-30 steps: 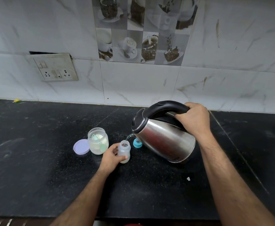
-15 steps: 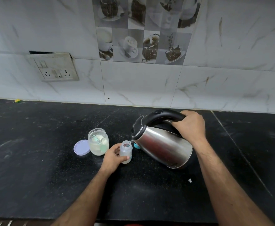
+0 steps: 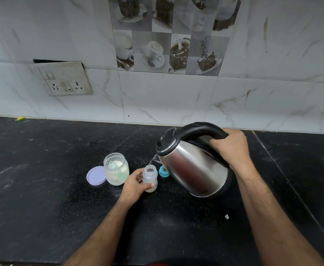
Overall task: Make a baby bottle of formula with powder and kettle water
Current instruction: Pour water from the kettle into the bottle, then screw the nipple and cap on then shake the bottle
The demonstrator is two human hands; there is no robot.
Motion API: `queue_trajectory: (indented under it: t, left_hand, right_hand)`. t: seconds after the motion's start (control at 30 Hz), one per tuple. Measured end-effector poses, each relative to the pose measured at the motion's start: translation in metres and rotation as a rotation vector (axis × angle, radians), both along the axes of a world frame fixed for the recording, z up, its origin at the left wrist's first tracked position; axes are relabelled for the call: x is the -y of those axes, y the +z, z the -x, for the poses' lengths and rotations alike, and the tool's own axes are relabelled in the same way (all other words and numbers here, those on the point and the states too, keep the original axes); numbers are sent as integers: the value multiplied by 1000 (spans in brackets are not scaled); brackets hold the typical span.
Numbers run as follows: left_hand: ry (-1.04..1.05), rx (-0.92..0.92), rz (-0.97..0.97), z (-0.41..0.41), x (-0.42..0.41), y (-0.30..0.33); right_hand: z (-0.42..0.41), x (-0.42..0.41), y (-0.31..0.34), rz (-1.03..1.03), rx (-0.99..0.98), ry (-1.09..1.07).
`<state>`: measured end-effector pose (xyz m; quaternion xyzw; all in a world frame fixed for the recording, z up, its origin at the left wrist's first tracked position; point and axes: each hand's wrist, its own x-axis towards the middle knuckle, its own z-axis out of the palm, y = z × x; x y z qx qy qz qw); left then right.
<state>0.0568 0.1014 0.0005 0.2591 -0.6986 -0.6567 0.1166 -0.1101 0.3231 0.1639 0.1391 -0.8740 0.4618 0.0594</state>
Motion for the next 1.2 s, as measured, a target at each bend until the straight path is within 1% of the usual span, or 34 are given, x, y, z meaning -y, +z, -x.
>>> queue_trajectory:
  t: [0.23,0.43,0.7,0.9,1.03,1.2]
  left_hand:
    - [9,17,1,5,5,-6]
    - [23,23,15,9,10,-11]
    - [39,34,7,19,13,-12]
    - [41,35,10,23,18,-14]
    - [45,36,5,26,19,-14]
    - [38,44,1,29,18,-15]
  right_hand:
    - [16,12,20,370,112,-8]
    - [35,39,24,564,219,-17]
    - [68,88,-18,682,317,-86]
    - [93,109,-59,761,477,-98]
    - [105,113,-85,752,532,-60]
    - [114,114,-110,674,558,-31]
